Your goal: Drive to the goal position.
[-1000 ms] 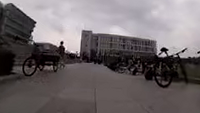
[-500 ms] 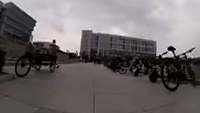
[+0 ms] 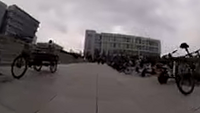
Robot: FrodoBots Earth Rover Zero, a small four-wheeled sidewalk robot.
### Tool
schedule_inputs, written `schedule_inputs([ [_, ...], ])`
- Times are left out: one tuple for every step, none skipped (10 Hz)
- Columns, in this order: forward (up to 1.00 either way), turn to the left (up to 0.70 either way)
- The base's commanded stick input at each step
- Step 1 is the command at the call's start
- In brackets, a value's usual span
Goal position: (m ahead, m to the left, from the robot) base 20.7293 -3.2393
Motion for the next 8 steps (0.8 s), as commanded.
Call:
schedule_inputs([
  [0.7, 0.0],
  [0.7, 0.0],
  [0.7, 0.0],
  [0.7, 0.0],
  [0.7, 0.0],
  [0.7, 0.0],
  [0.7, 0.0],
  [0.7, 0.0],
])
